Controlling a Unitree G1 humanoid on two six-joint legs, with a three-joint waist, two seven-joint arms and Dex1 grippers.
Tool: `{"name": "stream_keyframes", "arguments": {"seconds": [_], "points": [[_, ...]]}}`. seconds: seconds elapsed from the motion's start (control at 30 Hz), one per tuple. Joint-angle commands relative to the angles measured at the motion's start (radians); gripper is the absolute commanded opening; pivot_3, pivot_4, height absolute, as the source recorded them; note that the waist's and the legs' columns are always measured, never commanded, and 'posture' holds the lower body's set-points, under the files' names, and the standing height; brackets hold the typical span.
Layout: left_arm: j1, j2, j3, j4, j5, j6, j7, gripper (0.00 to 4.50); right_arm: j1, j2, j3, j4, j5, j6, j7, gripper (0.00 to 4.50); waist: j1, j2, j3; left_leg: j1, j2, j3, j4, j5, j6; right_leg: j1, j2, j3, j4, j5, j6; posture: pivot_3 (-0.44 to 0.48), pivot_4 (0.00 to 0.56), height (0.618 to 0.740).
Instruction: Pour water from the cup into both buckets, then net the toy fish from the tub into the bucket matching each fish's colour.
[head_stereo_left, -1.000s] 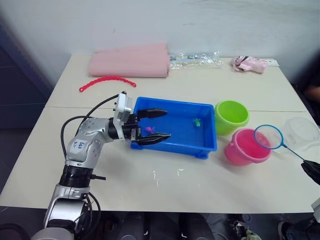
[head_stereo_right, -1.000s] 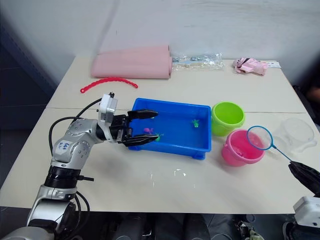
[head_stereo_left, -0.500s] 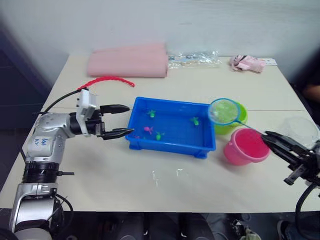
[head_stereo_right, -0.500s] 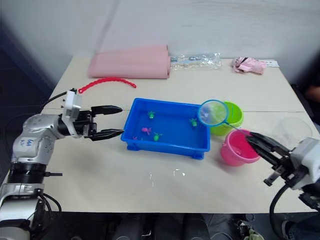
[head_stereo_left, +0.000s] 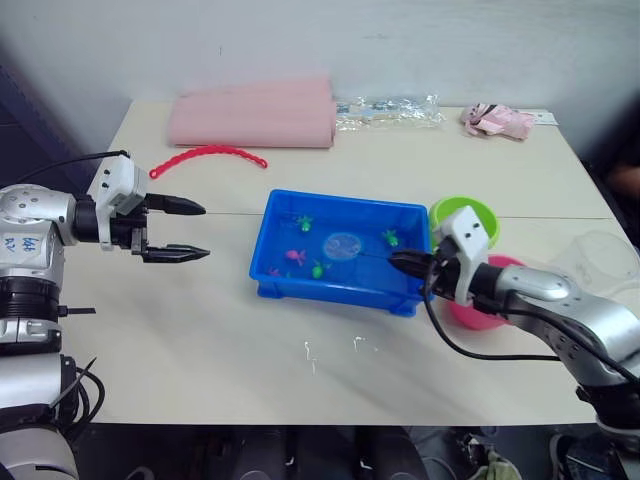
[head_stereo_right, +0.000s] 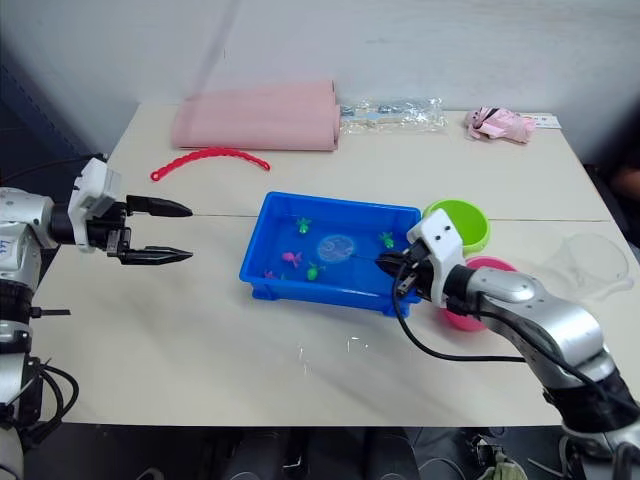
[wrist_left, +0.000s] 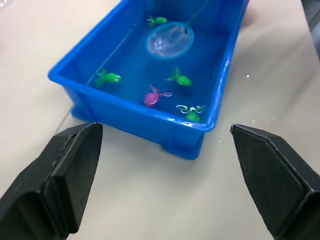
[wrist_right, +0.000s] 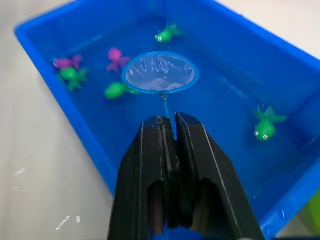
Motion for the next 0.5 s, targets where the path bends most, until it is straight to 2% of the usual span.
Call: {"name": "stream_keyframes", "arguments": {"seconds": [0.03,0.27,0.5], "points": [[-0.042,0.002,-0.019,0.021,0.028,-0.045,-0.083,4.46,-0.069,0.039,0.04,0.052,-0.1,-0.023,0.063,0.0,-0.004,0.0,0.0,0.0,0.0,0.0,0.0,0.0,0.0,0.0,0.0,0.0,0.0,0.0,0.0,0.0,0.15,0.74],[-0.054,-0.029,-0.035,0.031,0.033,-0.057,-0.074,4.46,-0.192,0.13,0.151,0.217,-0.324,-0.163,0.171,0.0,-0.009,0.0,0.0,0.0,0.001,0.004,-0.001,0.0,0.0,-0.004,0.001,0.001,0.002,0.0,0.0,0.0,0.15,0.74],[0.026,-0.03,-0.025,-0.053,0.013,-0.021,-0.04,4.46,-0.265,0.244,0.203,0.343,-0.449,-0.249,0.258,0.0,-0.02,0.0,0.0,0.0,0.002,0.005,-0.001,0.001,-0.001,-0.005,0.001,0.003,0.003,0.0,0.0,0.0,0.15,0.74]]}}
